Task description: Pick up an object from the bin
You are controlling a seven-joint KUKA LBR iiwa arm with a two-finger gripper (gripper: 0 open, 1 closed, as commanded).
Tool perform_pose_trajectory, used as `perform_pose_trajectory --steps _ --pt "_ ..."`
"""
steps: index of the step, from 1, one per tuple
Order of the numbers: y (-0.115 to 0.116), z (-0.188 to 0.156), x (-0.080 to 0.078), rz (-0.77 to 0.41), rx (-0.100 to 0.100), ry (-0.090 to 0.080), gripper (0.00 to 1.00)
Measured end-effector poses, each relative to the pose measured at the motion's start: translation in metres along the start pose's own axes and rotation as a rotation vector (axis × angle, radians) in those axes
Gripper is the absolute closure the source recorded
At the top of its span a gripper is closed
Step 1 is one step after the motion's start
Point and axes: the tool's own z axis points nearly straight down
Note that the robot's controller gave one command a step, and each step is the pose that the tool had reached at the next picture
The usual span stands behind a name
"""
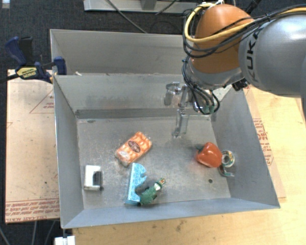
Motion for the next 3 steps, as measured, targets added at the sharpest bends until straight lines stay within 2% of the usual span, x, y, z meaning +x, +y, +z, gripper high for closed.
perform_pose_trajectory --steps 1,2,3 --pt "0.000 -0.005 -0.001 0.001 0.000 -0.008 0.00" --pt "-0.007 0.035 -0.008 0.064 -0.001 -0.015 0.00" --pt "-0.015 0.093 0.020 0.060 0.000 -0.008 0.00"
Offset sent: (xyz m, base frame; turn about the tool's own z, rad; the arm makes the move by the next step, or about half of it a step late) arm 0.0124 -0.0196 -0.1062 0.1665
